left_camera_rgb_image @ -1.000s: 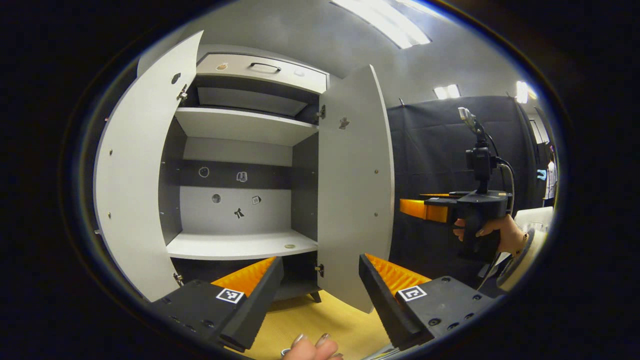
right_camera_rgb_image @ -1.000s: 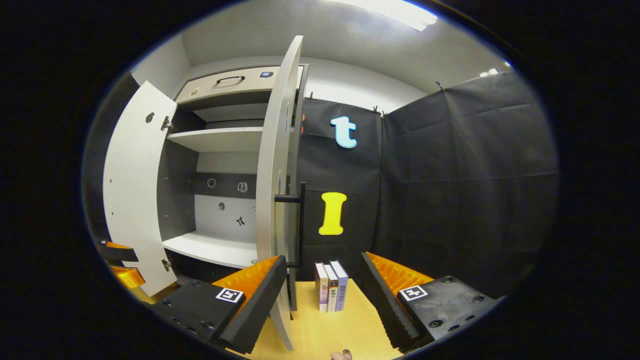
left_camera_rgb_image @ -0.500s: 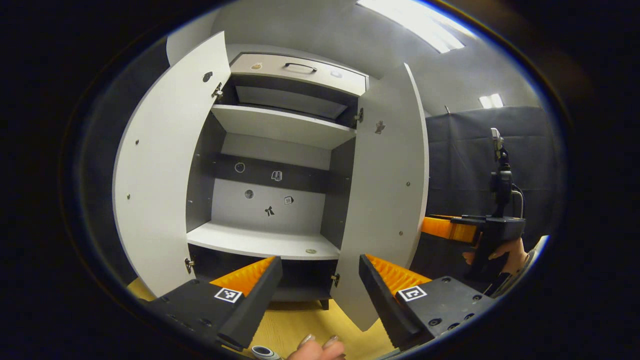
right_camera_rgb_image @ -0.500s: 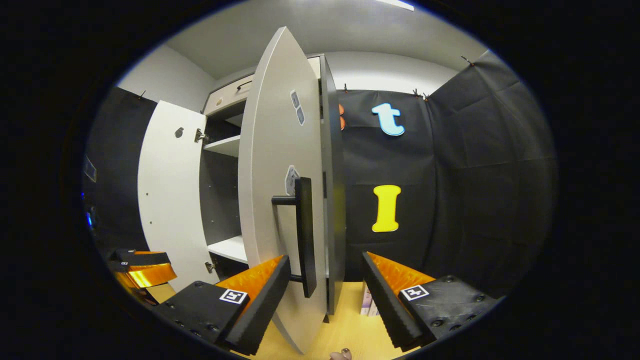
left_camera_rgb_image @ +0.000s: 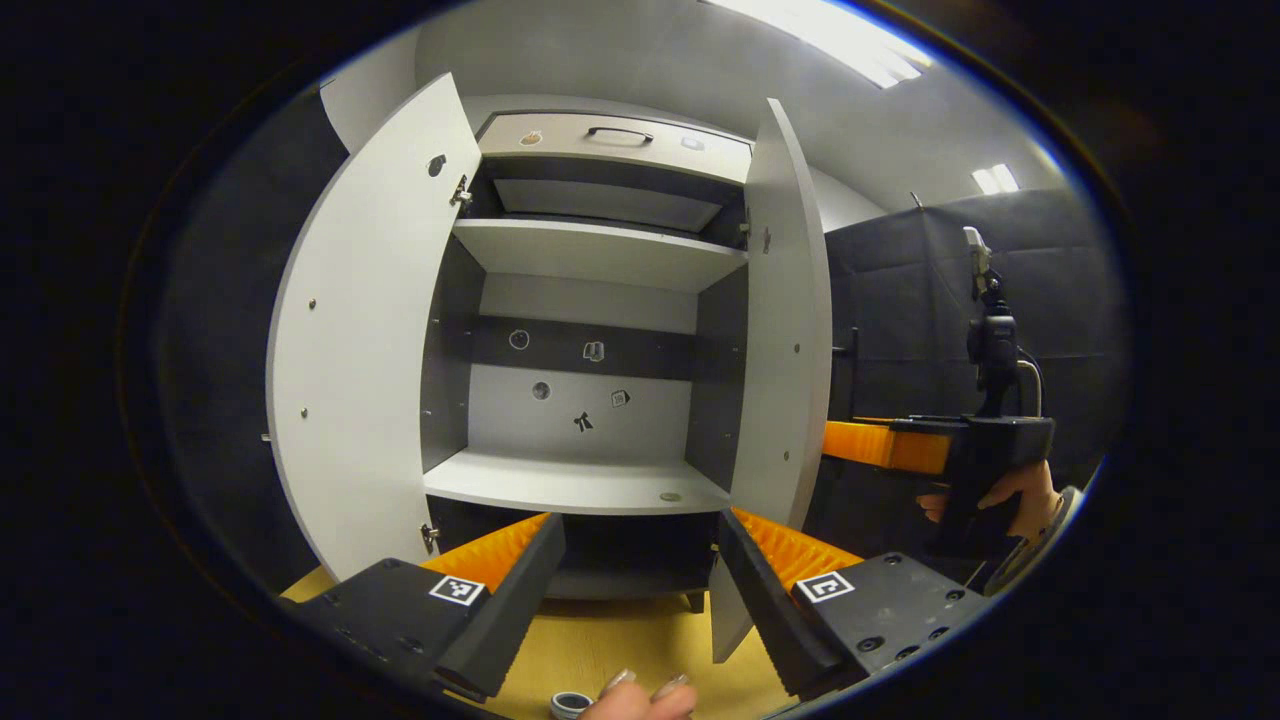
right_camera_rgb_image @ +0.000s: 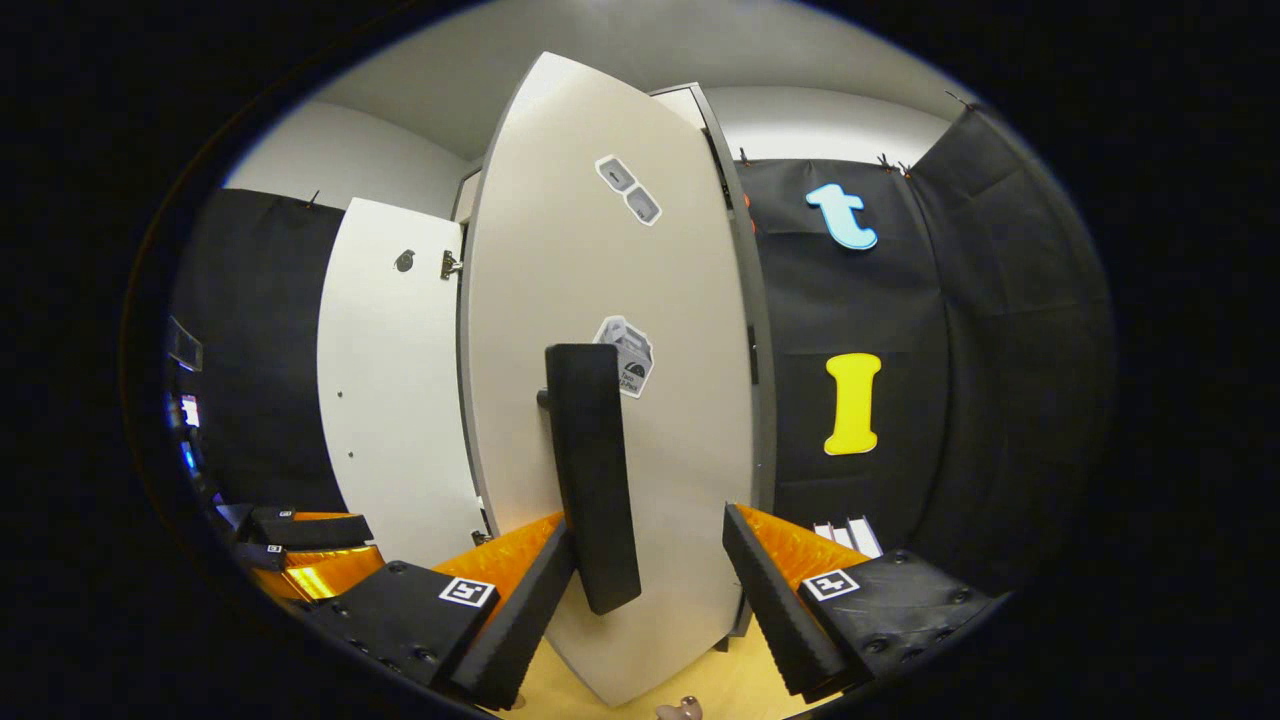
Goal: Grasp the bottle in the cabinet with the left hand and place it on the coaster, then close the right door with the right hand and the left door with the left hand.
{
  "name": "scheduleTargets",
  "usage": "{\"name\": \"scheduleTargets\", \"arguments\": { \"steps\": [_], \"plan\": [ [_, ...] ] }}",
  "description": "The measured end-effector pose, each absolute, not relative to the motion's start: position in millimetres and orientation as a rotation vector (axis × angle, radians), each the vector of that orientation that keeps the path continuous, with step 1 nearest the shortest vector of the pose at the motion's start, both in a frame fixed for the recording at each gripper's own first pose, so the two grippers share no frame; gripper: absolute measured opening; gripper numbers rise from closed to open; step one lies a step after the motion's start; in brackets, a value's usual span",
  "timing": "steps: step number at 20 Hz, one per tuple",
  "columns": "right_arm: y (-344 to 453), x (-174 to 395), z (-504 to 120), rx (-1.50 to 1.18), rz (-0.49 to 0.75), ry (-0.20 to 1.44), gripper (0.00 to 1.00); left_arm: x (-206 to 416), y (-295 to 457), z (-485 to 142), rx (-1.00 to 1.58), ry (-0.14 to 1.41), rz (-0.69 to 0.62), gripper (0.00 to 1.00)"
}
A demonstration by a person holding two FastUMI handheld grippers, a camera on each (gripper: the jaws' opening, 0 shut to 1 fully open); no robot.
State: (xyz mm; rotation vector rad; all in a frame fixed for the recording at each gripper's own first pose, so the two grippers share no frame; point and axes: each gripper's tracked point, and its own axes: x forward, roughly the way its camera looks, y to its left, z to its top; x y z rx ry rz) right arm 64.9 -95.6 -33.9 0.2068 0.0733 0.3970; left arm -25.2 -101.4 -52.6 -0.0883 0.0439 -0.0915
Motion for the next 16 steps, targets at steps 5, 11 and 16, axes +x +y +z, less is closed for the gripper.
{"name": "scheduleTargets", "arguments": {
  "steps": [5,11,16],
  "plan": [
    [-47,86,-31,0.23,0.385,0.069,0.96,-22,-51,-53,-0.094,0.053,-0.065,0.97],
    [-1,127,-34,0.192,0.304,0.06,1.0,-20,6,-49,-0.074,0.029,-0.052,0.97],
    [12,146,-36,0.195,0.228,0.049,0.99,-14,35,-56,-0.087,0.029,-0.073,0.97]
  ]
}}
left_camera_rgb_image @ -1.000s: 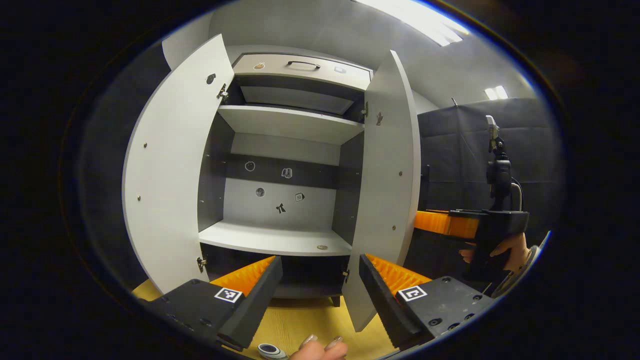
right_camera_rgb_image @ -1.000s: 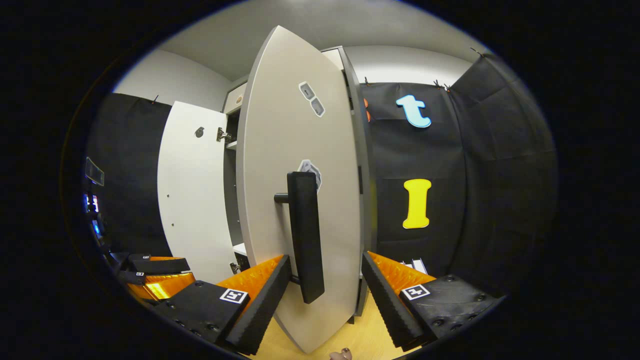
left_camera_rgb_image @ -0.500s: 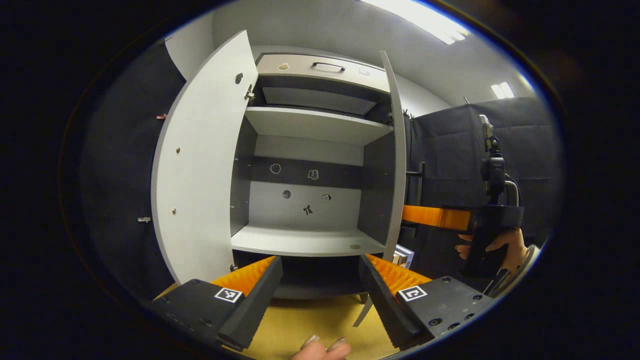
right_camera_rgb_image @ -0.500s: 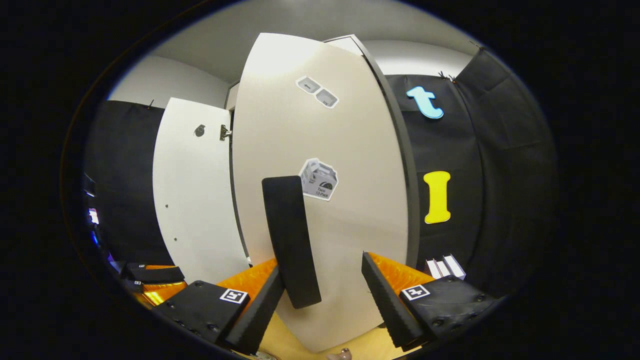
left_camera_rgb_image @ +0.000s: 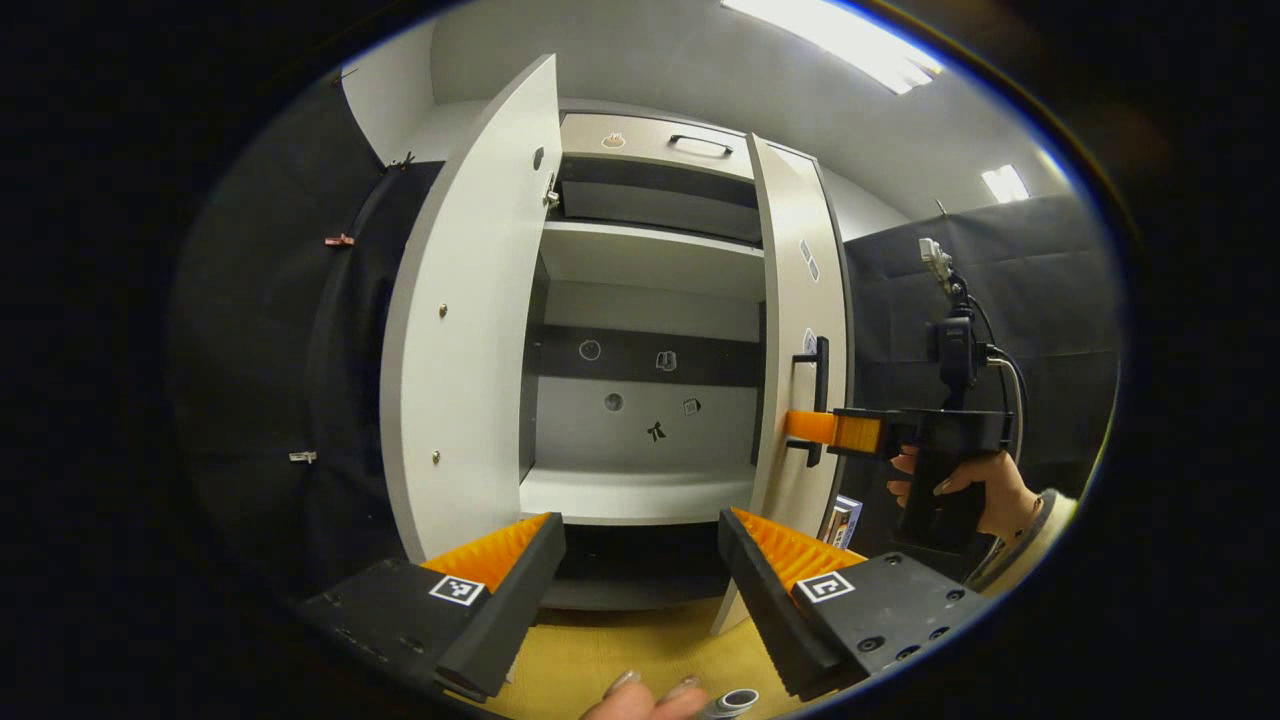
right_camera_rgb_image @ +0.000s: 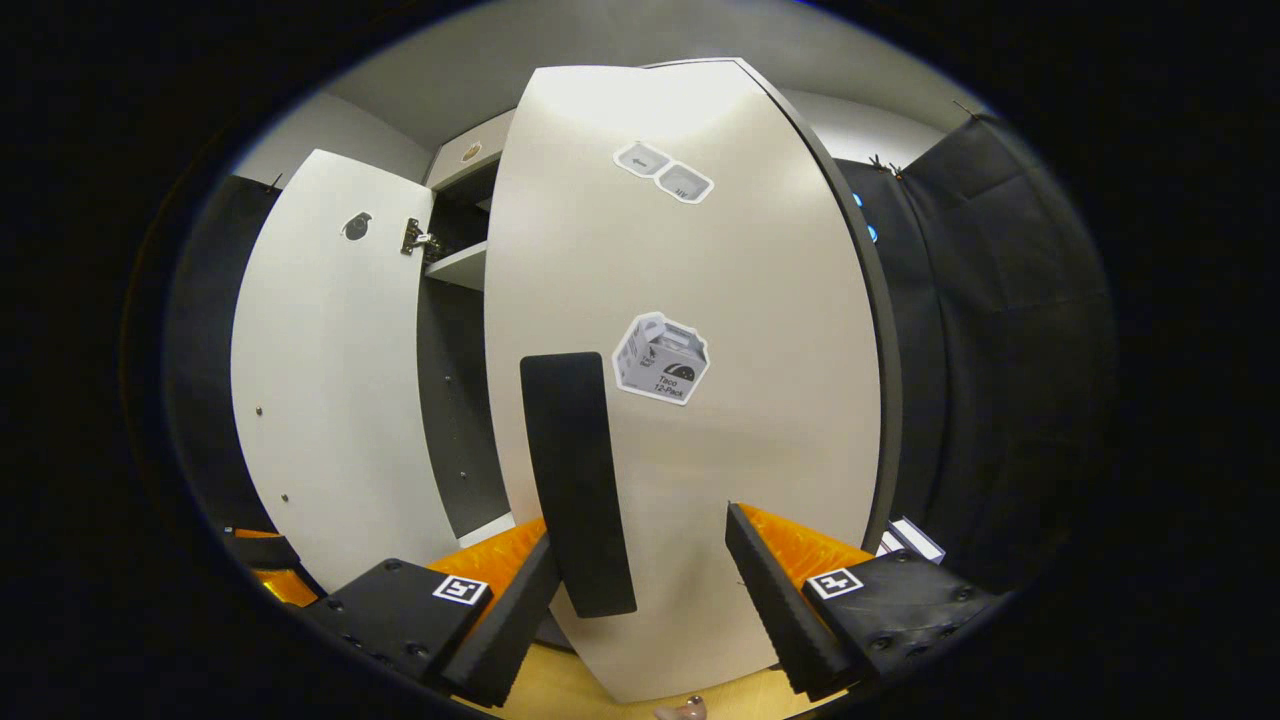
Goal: Grasp the bottle in the cabinet with the left hand and place it on the coaster, then close the right door with the right hand and the left door with the left hand.
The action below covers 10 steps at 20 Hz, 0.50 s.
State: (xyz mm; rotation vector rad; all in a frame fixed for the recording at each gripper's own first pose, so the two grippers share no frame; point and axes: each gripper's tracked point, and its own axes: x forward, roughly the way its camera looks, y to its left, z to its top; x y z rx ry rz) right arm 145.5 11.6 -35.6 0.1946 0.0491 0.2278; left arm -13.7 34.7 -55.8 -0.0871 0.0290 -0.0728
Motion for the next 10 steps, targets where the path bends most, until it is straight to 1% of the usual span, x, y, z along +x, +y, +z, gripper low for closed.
{"name": "scheduleTargets", "arguments": {
  "steps": [5,10],
  "plan": [
    [23,168,-35,0.154,0.136,0.019,0.99,-11,37,-59,-0.108,0.032,-0.125,0.97],
    [29,186,-37,0.087,0.028,-0.013,0.98,-12,42,-58,-0.127,0.023,-0.133,0.97]
  ]
}}
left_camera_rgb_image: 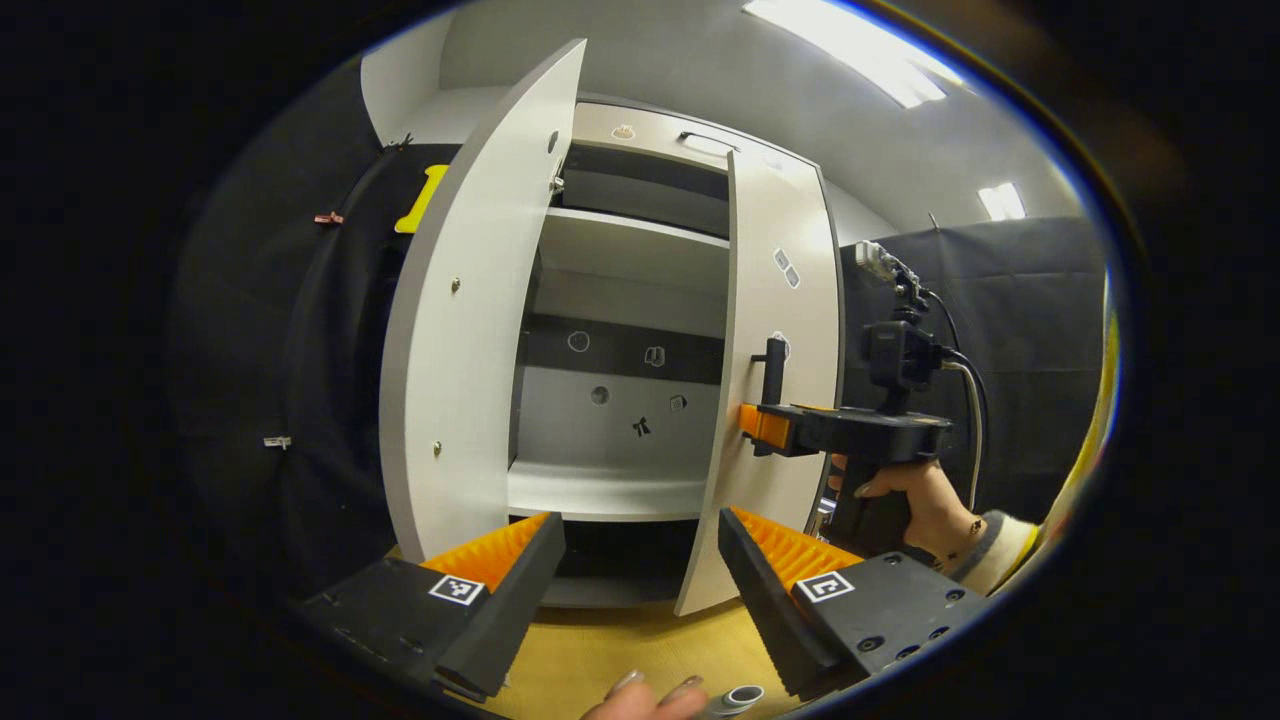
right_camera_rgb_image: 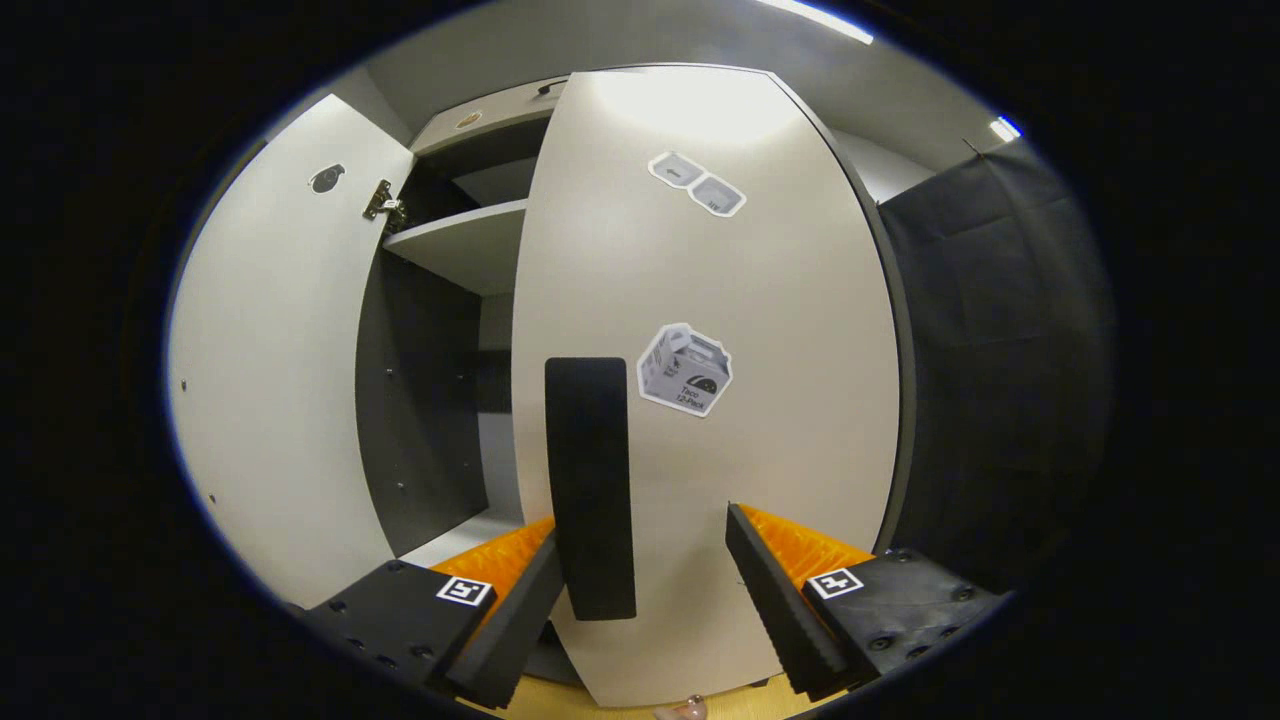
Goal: Grasp the bottle in the cabinet with the left hand and place it on the coaster, then close the right door with the right hand and the left door with the left hand.
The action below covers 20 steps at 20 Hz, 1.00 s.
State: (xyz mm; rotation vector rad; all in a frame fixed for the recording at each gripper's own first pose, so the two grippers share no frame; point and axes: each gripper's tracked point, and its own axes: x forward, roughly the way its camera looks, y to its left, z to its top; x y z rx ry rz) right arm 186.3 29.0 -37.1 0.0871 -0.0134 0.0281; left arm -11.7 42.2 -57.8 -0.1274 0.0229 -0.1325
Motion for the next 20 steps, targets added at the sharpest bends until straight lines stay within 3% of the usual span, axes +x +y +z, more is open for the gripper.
{"name": "scheduleTargets", "arguments": {
  "steps": [12,20],
  "plan": [
    [34,214,-41,0.129,-0.025,-0.002,0.96,-31,61,-46,-0.098,-0.01,-0.073,0.97],
    [31,171,-19,0.093,0.025,-0.042,0.99,-63,109,-35,-0.056,-0.03,0.08,0.97]
  ]
}}
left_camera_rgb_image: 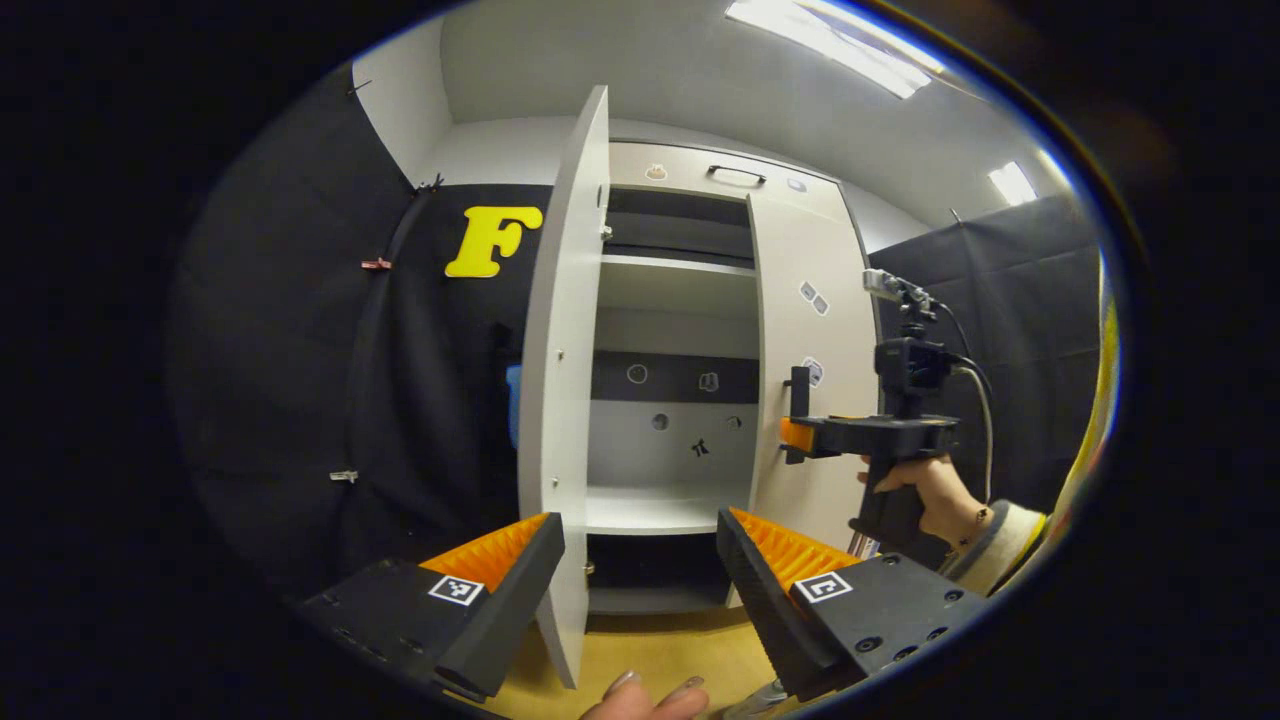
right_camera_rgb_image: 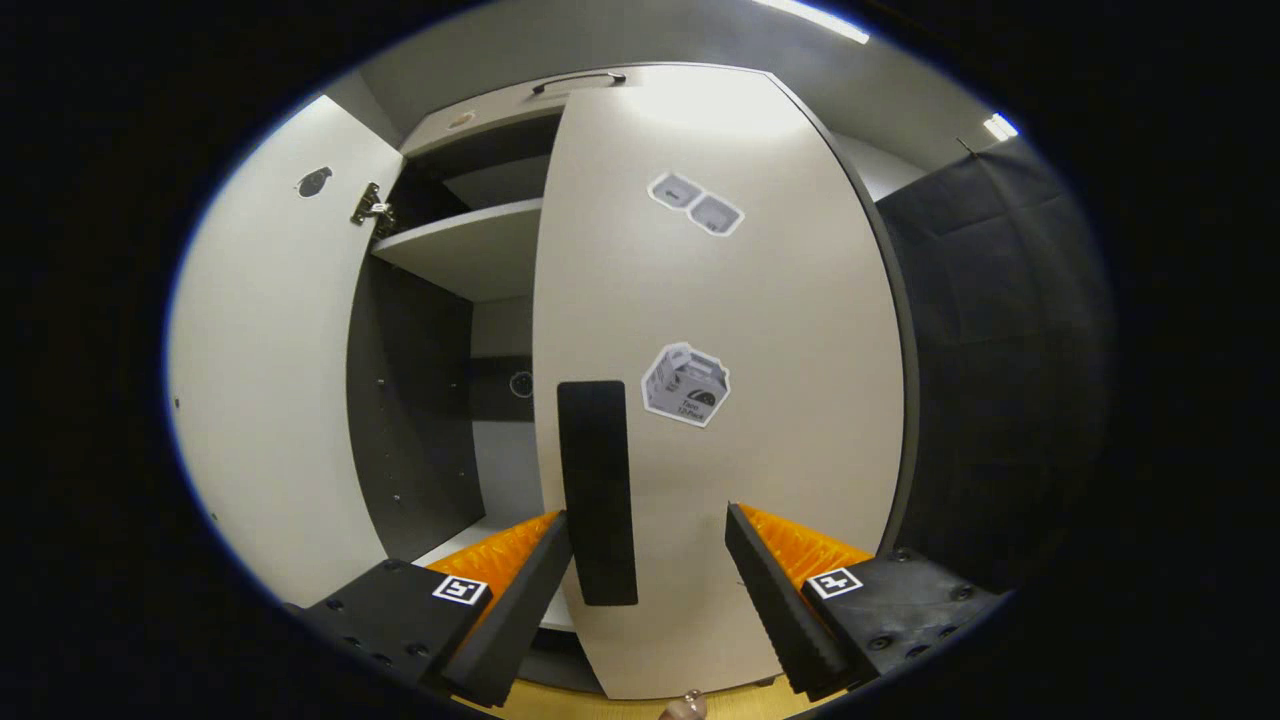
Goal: Grasp the bottle in the cabinet with the left hand and place it on the coaster, then close the right door with the right hand and the left door with the left hand.
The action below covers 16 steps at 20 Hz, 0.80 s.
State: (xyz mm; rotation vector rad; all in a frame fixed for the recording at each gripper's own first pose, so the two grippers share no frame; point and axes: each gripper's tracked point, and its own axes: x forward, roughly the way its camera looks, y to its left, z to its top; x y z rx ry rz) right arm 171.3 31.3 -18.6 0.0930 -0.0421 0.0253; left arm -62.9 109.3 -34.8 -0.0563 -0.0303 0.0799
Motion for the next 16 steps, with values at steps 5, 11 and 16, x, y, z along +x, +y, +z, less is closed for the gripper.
{"name": "scheduleTargets", "arguments": {
  "steps": [5,11,16],
  "plan": [
    [50,128,8,0.161,0.136,-0.072,0.99,-78,164,-38,-0.006,-0.006,0.193,0.97],
    [52,103,11,0.158,0.14,-0.056,0.99,-52,210,-3,0.037,-0.078,0.196,0.96],
    [50,89,5,0.091,0.116,-0.046,0.99,-31,229,12,0.006,-0.121,0.158,0.96]
  ]
}}
